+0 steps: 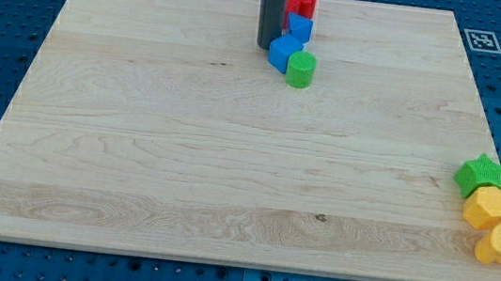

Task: Push the blue cube along with the green circle to the bottom right of the board

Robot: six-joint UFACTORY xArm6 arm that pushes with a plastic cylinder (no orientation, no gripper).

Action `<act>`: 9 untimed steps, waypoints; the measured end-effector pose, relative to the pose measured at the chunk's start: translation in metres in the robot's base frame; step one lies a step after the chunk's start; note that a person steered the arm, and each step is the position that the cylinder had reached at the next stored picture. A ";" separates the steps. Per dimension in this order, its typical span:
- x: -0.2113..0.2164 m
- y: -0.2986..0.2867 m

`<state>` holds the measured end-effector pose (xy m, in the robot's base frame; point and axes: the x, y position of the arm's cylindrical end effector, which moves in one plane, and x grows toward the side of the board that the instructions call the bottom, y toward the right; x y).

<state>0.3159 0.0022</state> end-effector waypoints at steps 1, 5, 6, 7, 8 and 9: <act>0.001 -0.014; 0.013 -0.005; 0.023 0.002; 0.026 0.003; 0.032 0.022; 0.036 0.035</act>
<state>0.3516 0.0370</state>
